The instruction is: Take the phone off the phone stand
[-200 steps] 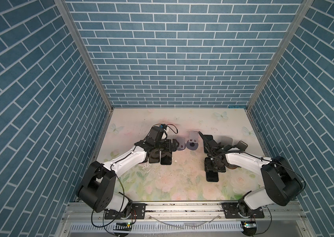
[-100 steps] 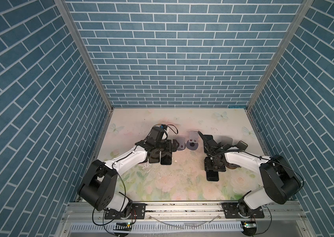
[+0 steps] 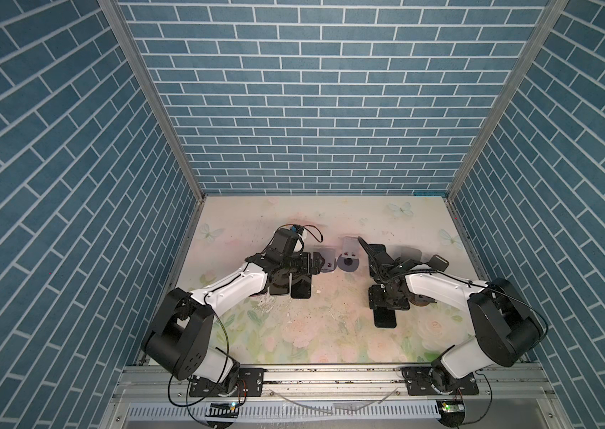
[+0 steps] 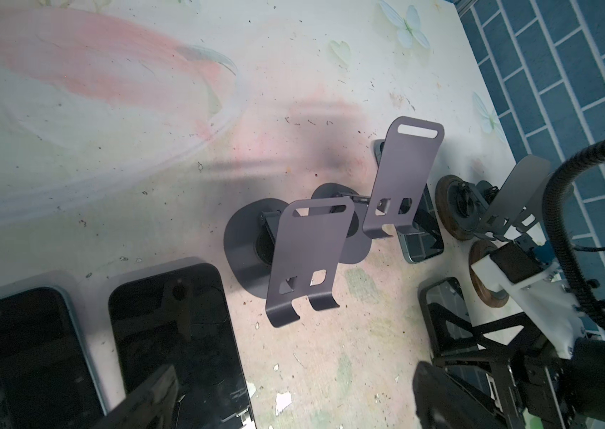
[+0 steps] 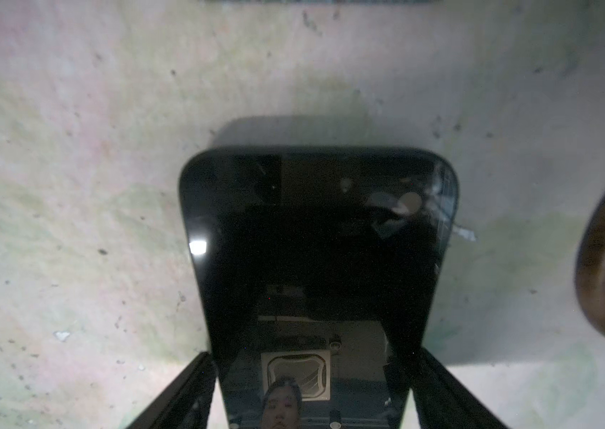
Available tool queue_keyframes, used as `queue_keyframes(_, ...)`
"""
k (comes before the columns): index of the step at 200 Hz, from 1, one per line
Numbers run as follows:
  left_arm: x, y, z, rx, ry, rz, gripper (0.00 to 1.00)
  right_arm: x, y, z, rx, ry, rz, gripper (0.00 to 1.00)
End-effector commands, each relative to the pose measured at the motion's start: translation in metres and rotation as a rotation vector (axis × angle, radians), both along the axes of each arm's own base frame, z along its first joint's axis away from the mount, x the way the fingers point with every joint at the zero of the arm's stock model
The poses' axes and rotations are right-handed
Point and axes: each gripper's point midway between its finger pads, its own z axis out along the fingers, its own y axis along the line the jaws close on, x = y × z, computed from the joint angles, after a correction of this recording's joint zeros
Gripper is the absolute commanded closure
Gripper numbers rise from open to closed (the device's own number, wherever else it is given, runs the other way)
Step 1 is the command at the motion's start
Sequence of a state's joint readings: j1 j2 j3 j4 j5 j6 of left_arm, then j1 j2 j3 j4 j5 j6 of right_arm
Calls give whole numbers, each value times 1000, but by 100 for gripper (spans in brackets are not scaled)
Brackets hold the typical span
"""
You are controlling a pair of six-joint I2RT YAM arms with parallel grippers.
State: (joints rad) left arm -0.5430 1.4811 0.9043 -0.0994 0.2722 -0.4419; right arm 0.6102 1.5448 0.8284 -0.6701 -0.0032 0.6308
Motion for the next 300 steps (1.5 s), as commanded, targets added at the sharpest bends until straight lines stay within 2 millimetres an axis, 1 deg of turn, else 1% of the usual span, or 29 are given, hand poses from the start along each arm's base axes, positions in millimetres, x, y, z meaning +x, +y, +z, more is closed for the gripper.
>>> queue_keyframes(1,5,0,8,24,-32,-3,0,5,-1,5,-15,0,-13,16)
queue_keyframes(21,6,9,10,69,-50,16,0,16,4,19,2,-53,4,15)
queue_keyframes(51,10,31,18,175,-105,73,0,43,6,51,-4,-192,12,13)
queue_keyframes(69,12,49,24,247,-144,124,0,61,4,78,-13,-308,13,12)
queue_keyframes(80,13,61,30,291,-173,164,0,72,0,97,-27,-392,3,12)
queue_keyframes(92,14,74,37,334,-208,205,0,80,-6,117,-38,-479,-7,9)
queue_keyframes(100,14,84,42,364,-235,237,0,87,-14,134,-64,-558,-20,6)
queue_keyframes(106,14,91,47,384,-259,261,0,90,-20,143,-85,-601,-34,2)
queue_keyframes(121,12,114,58,440,-321,342,0,96,-40,167,-137,-716,-72,1)
queue_keyframes(131,10,129,65,475,-364,401,0,98,-53,178,-168,-773,-101,1)
queue_keyframes(141,8,143,72,502,-408,451,0,99,-70,183,-201,-807,-134,1)
queue_keyframes(149,6,151,77,518,-446,475,0,100,-82,184,-217,-818,-164,1)
queue_keyframes(166,0,168,84,552,-522,532,0,102,-109,180,-270,-853,-196,1)
queue_keyframes(170,0,173,91,552,-540,557,0,103,-114,179,-287,-869,-202,1)
queue_keyframes(175,-4,180,83,571,-535,570,0,103,-121,178,-304,-888,-212,1)
queue_keyframes(182,-6,188,83,576,-537,594,0,106,-129,178,-320,-921,-222,1)
queue_keyframes(204,-9,214,76,580,-528,662,0,111,-152,164,-355,-976,-266,1)
queue_keyframes(220,-10,228,70,596,-537,697,0,120,-155,153,-361,-1038,-232,1)
queue_keyframes(225,-9,230,68,599,-542,701,0,124,-155,152,-355,-1066,-232,1)
queue_keyframes(237,-7,234,63,600,-555,698,0,130,-157,141,-340,-1079,-231,1)
queue_keyframes(256,-2,235,53,619,-555,673,0,141,-163,128,-357,-1066,-214,1)
queue_keyframes(278,5,232,41,648,-538,631,0,154,-162,113,-294,-1083,-196,1)
queue_keyframes(300,12,230,37,664,-549,616,0,164,-165,99,-273,-1107,-173,1)
